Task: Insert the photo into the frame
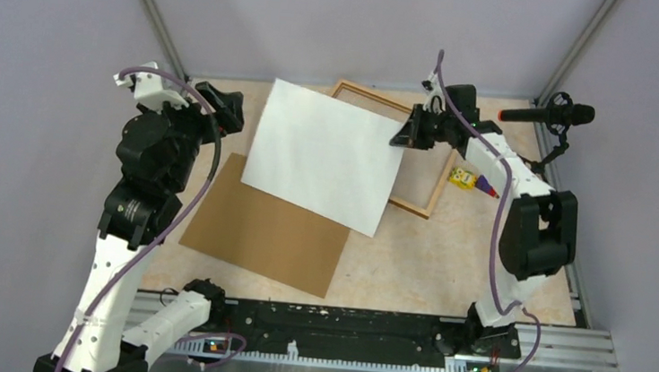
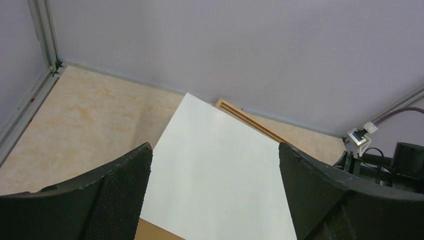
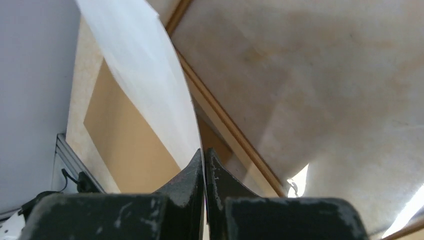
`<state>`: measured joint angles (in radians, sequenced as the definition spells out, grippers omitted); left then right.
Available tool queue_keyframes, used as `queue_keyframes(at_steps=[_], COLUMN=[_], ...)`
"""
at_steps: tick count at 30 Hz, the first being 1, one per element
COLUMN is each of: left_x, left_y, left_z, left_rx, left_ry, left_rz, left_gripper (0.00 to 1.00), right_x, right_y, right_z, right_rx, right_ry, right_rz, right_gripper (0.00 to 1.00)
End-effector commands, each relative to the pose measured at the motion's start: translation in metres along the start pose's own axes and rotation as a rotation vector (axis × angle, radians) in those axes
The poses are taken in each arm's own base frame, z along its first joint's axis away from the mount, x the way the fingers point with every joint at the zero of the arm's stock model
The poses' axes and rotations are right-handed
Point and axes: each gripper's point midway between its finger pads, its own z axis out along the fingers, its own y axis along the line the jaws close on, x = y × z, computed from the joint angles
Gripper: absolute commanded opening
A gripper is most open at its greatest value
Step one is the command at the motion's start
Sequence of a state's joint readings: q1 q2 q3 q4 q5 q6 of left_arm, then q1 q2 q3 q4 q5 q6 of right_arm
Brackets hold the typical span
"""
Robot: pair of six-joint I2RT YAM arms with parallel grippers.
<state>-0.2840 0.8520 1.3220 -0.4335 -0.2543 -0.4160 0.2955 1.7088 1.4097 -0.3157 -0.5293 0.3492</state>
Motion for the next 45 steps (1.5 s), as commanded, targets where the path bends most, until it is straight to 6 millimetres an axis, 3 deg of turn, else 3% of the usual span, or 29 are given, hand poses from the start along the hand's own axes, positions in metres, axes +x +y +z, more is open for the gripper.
queue_keyframes(at_steps=[1, 8, 13, 18, 32, 45], left_x=[0.012, 0.049, 0.081, 0.104, 0.138, 0.155], left_y=[-0.008, -0.005, 0.003, 0.003, 0.017, 0.022], left_z=[0.007, 0.017, 0.025, 0.034, 0.047, 0.053], left_rx=[0.058, 0.062, 0.048, 0.059, 0.016, 0.0], left_ry=[0.016, 0.08, 0.145, 0.195, 0.259, 0.298], left_rz=[0.009, 0.02, 0.036, 0.035, 0.076, 0.086], left_gripper=[0.99, 0.99, 0.99, 0.99, 0.99, 0.99], right_x=[0.006, -0.024, -0.041, -0.051, -0.067, -0.083], right_y=[-0.021, -0.106, -0.134, -0.16, -0.186, -0.201], right_z=[-0.009, -0.026, -0.037, -0.034, -0.001, 0.02], right_rx=[-0.024, 0.211, 0.269, 0.315, 0.297, 0.295], right_ry=[0.148, 0.145, 0.135, 0.124, 0.084, 0.027], right_rz=[0.116, 0.024, 0.026, 0.074, 0.111, 0.12], right_gripper=[0.0, 0.0, 0.0, 0.0, 0.0, 0.0])
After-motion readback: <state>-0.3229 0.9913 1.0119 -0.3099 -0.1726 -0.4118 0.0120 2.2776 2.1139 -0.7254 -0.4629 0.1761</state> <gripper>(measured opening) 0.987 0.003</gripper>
